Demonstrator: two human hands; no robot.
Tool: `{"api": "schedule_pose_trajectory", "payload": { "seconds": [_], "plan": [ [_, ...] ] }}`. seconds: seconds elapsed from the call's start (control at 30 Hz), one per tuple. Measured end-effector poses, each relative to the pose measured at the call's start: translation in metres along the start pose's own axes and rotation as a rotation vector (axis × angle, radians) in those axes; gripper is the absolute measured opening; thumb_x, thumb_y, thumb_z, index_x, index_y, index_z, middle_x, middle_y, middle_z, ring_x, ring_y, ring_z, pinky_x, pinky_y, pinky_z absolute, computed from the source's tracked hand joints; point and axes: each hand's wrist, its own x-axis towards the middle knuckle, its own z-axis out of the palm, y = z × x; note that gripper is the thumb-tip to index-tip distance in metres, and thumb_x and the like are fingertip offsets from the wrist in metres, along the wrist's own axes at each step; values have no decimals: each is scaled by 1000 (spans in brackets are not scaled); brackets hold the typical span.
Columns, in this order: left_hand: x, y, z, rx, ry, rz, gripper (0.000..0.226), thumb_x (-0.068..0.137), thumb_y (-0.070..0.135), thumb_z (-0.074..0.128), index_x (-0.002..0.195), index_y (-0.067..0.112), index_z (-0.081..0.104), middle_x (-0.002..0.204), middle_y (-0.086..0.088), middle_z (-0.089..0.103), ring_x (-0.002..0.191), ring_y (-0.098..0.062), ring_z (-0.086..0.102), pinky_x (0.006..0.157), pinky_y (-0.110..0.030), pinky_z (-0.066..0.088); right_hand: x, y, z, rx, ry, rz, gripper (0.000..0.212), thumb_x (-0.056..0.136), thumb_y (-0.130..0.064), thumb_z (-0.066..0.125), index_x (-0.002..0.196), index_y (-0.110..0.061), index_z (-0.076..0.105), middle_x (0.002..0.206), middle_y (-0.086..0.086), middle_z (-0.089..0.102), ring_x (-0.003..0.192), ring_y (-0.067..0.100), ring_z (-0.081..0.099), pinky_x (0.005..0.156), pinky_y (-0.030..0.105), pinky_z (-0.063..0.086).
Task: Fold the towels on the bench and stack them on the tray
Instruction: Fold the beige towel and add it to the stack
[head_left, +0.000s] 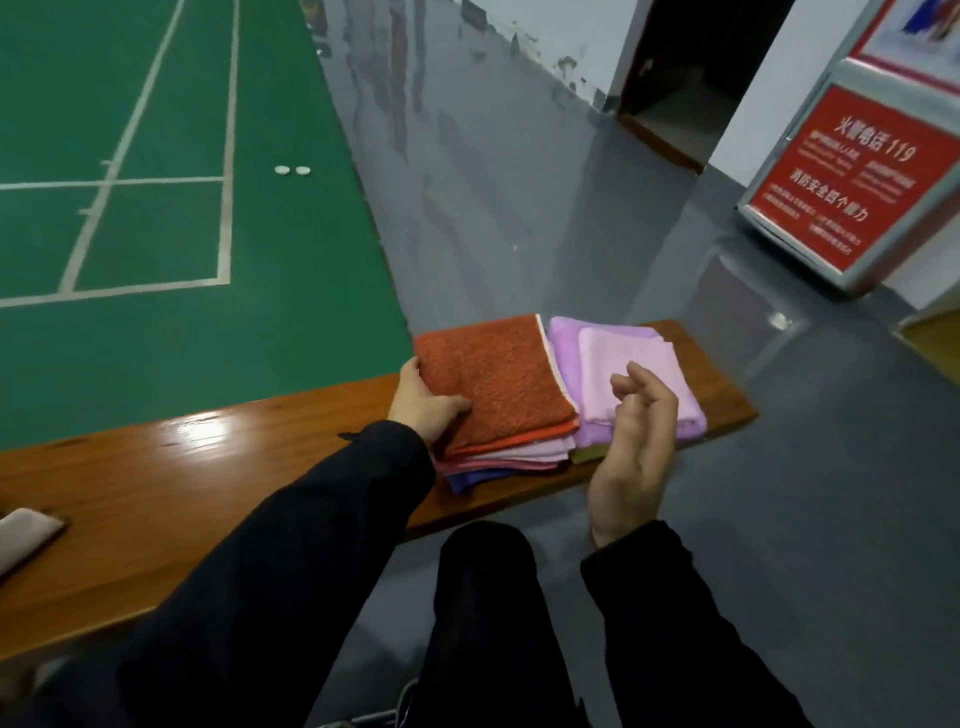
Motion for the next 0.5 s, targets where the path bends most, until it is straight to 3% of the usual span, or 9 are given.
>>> {"api": "schedule_pose_trajectory", "payload": {
  "seconds": [0.1,0.2,0.27,0.37,0.43,0.5],
  "plan": [
    [11,-14,0,184,6,102,105,78,14,85,159,10,19,148,-8,50,132,-24,52,115,-38,40,2,5,8,-151,-142,-103,32,102,-33,47,131,-25,58,131,-3,62,126,14,56,106,37,47],
    [12,-14,-3,283,-34,166,110,78,26,84,161,11,14,149,-9,46,139,-25,44,119,-39,34,13,26,26,-672,-533,-320,45,102,-39,49,144,-24,55,152,0,51,144,19,42,120,39,31],
    [4,-12,-6,416,-25,185,108,82,38,79,162,14,10,150,-17,40,143,-32,35,120,-40,29,12,39,39,-958,-710,-306,44,98,-43,52,139,-30,59,151,-2,53,146,22,38,123,46,25],
    [-13,-4,-19,509,150,297,82,92,38,69,158,15,26,146,-20,43,139,-36,36,118,-42,29,6,30,54,-873,-629,-401,27,94,-33,58,115,-22,72,120,-1,68,118,23,58,107,43,42],
    [-22,3,-34,391,236,406,52,96,33,64,143,15,52,135,-13,56,128,-28,51,113,-43,39,2,10,68,-749,-570,-475,19,95,-29,58,102,-20,73,104,-2,69,98,20,60,89,39,48],
    [-33,4,-52,183,180,424,24,98,29,61,118,17,68,115,-1,70,108,-17,65,99,-43,52,-8,-8,88,-686,-644,-413,17,98,-31,57,100,-21,71,98,-4,68,90,16,58,80,37,49]
  ]
}}
